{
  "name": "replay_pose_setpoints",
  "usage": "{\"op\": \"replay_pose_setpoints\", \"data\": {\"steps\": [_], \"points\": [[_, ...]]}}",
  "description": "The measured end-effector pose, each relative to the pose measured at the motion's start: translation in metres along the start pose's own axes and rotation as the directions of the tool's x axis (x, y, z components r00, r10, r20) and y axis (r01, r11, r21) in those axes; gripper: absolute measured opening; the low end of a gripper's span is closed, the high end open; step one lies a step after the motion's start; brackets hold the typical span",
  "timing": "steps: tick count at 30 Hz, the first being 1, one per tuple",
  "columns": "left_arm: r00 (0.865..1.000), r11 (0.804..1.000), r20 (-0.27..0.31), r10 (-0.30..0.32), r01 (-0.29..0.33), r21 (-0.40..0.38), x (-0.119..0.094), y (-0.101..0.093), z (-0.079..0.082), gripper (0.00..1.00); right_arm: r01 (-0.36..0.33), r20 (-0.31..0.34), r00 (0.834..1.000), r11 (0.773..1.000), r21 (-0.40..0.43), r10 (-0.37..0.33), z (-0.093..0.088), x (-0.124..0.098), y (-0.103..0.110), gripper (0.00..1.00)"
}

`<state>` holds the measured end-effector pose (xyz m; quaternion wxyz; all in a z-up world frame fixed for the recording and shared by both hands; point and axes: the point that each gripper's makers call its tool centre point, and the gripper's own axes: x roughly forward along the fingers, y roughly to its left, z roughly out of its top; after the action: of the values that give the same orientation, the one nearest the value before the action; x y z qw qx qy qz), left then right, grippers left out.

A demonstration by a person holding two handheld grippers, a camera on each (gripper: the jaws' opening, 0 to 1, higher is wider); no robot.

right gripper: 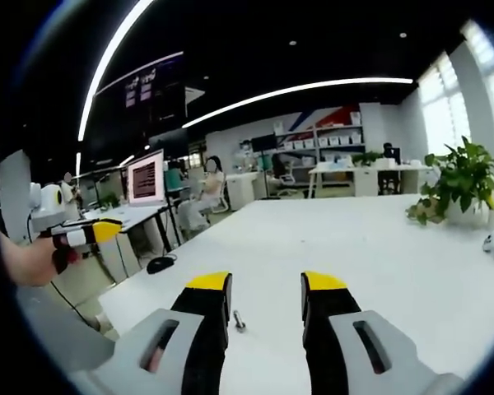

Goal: Place the washer onto the threaded stud by aligning its center hole with the stud, sliding it down to the base, and recovering from edge contact or off-axis alignment until the washer reaches the visible bottom stop.

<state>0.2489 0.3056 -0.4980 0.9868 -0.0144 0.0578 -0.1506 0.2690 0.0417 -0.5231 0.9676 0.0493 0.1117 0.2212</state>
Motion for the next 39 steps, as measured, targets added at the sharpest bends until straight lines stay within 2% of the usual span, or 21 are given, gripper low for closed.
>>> {"op": "replay_pose_setpoints", "data": {"steps": [8,13,22,29,39], "points": [[1.0,1.0,0.007,0.011,-0.011,0.005,-0.003,0.001,-0.001,0.32,0.012,0.014,1.0,1.0,0.021,-0.012,-0.001,-0.001,0.003,0.36],[1.0,1.0,0.024,0.02,-0.019,-0.014,-0.004,0.004,-0.005,0.33,-0.003,0.006,1.0,1.0,-0.012,0.003,-0.008,-0.002,0.011,0.36],[0.999,1.0,0.029,0.02,-0.02,-0.002,-0.006,0.003,-0.009,0.34,0.008,0.005,1.0,1.0,-0.019,-0.008,-0.011,-0.003,0.008,0.36],[0.998,0.999,0.045,0.044,-0.043,-0.026,-0.009,0.011,-0.009,0.34,0.004,0.008,1.0,0.999,-0.039,-0.004,-0.012,0.0,0.011,0.37],[0.998,0.999,0.048,0.039,-0.037,-0.034,-0.003,0.01,-0.014,0.34,0.01,0.004,1.0,0.999,-0.035,-0.01,-0.014,-0.002,0.01,0.37]]}}
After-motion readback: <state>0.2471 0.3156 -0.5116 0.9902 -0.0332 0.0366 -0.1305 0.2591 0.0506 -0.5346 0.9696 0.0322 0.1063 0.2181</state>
